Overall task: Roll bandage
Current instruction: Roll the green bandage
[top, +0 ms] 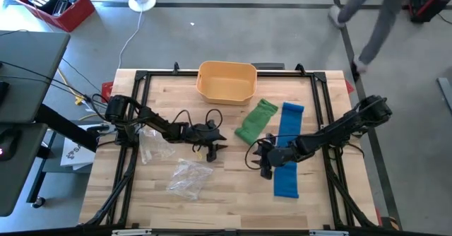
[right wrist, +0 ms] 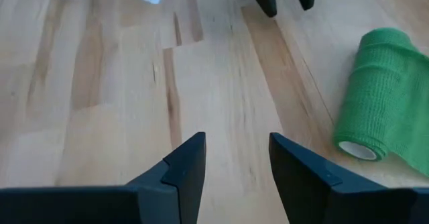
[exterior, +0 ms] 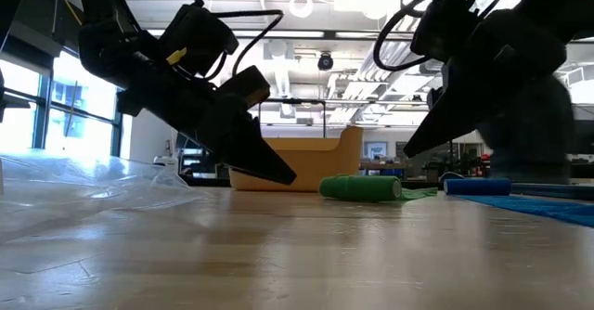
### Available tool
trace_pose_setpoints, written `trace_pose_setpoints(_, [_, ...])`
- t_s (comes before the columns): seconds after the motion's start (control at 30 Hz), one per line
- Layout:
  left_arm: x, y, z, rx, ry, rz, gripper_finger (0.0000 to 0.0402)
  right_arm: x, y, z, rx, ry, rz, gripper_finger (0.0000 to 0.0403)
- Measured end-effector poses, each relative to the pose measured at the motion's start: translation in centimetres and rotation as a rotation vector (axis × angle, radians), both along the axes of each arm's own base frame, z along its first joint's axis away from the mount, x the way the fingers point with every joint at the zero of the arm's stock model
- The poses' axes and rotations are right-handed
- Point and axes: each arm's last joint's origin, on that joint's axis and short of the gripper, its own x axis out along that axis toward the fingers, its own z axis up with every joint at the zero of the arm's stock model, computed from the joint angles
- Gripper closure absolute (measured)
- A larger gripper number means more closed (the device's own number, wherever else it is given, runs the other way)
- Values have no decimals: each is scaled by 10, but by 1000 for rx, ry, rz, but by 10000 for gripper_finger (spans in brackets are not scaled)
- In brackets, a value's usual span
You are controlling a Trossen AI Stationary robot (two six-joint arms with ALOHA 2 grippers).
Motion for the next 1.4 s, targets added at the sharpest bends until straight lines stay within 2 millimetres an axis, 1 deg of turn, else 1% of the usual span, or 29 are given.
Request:
trace_pose_setpoints(0.2, [2, 0, 3, 31, -32, 0, 247, 1, 0, 1, 16, -14, -23, 247])
trace_pose_setpoints(0.3, [2, 1, 4, 47, -40, 4, 247, 2, -4, 1, 11, -21, -43, 247])
trace_pose_setpoints(0.57, [1, 0, 2, 0, -27, 17, 247, 5, -7, 2, 39, -40, -79, 244])
trace_pose_setpoints(0.9, [3, -3, 5, -4, -54, -10, 247, 5, 1, 6, 45, -76, -14, 234])
trace_pose_setpoints(1.0, [2, -5, 5, -9, -54, -25, 247, 8, 3, 9, 106, -114, -9, 234])
trace_pose_setpoints(1.13, [2, -5, 4, 2, -50, -50, 247, 12, 1, 14, 79, -170, 25, 234])
trace_pose_setpoints(1.23, [2, -6, 4, 17, -41, -80, 247, 15, -1, 16, 111, -199, -4, 234])
trace_pose_setpoints(1.4, [-1, -6, 7, 99, -3, -129, 247, 13, -4, 14, 167, -172, -96, 234])
